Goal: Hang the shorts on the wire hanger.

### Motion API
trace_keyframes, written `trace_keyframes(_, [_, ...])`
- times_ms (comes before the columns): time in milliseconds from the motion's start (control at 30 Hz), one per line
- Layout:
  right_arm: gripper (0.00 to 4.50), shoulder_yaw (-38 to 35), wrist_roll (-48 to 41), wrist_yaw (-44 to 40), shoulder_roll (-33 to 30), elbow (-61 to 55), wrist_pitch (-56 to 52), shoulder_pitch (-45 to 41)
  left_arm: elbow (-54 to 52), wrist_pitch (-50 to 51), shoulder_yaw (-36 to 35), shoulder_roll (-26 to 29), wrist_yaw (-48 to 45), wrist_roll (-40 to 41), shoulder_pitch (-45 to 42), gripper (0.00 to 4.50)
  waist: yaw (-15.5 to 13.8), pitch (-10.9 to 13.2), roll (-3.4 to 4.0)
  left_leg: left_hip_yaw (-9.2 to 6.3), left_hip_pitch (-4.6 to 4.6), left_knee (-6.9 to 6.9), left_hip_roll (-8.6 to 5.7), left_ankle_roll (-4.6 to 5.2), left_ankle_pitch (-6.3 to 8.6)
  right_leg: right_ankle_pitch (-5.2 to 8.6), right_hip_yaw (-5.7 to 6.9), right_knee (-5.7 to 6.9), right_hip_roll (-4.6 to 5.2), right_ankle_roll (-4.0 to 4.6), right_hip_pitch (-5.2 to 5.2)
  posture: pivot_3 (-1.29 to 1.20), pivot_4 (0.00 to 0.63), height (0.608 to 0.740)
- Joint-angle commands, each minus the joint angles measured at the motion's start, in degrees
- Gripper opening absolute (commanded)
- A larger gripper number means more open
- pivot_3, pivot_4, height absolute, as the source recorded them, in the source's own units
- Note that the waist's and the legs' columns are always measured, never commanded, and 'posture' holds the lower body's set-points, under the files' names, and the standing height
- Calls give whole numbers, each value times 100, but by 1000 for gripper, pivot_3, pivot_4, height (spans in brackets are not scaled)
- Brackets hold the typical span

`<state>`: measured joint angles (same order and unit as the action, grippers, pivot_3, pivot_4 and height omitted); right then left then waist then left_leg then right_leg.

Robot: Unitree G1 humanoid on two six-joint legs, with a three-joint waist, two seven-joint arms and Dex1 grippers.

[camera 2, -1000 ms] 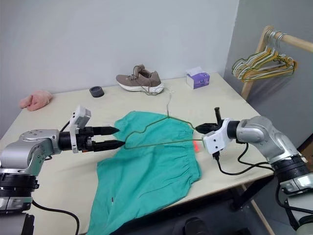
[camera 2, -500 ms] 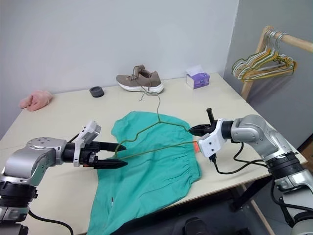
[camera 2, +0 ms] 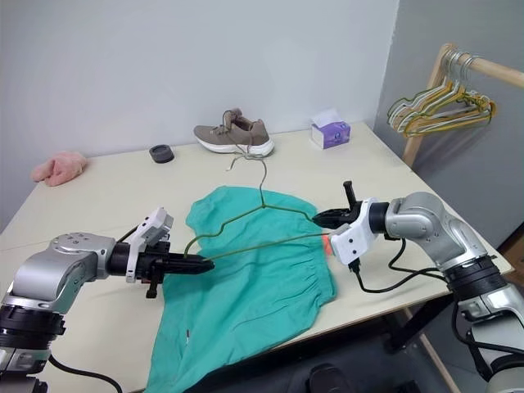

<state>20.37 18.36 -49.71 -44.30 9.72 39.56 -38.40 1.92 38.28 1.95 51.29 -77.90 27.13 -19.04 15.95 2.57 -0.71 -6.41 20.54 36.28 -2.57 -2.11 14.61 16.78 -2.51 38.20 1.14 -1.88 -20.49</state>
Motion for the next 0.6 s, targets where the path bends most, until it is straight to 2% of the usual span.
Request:
trace_keyframes(33, [0, 3, -308, -111, 47, -353, 101, 40, -148, -27, -153, 17, 84, 71, -54, 14, -1, 0, 0, 0, 0, 0, 0, 0, 0, 0, 0, 0, 0, 0, 0, -301, 0, 740])
trace_keyframes(67, [0, -12, -389, -150, 52, -392, 57, 66, -166, -20, -161, 15, 97, 78, -40, 14, -1, 0, 0, 1, 0, 1, 0, 0, 0, 0, -1, 0, 0, 0, 0, -301, 0, 740])
trace_keyframes(167, [713, -70, -714, -331, 16, -554, -97, 148, -229, -26, -182, 11, 146, 80, 25, 0, -4, 0, 0, 0, 0, 1, 0, 0, 0, 0, -1, 2, 0, 0, 0, -301, 0, 740])
trace_keyframes(333, [2333, -197, -1367, -787, -184, -938, -676, 409, -277, -138, -185, -15, 273, 9, 84, 0, -11, 0, 0, -1, 1, 9, 0, 0, 0, 0, 0, 5, 0, 0, 1, -304, 0, 740])
trace_keyframes(533, [4461, -767, -2760, -1229, -544, -1892, -3625, 1017, -323, -939, -26, 29, 414, -468, 137, 0, -48, 0, -1, -3, 6, 34, 0, 1, 1, 1, 1, 23, 1, -1, 0, -304, 0, 740])
trace_keyframes(600, [4461, -919, -3104, -1246, -649, -2235, -4565, 1118, -356, -1095, -44, 13, 433, -523, 148, 0, -59, 0, 0, -3, 9, 47, 0, 0, 2, 1, 0, 34, 1, -1, 0, -311, 0, 740])
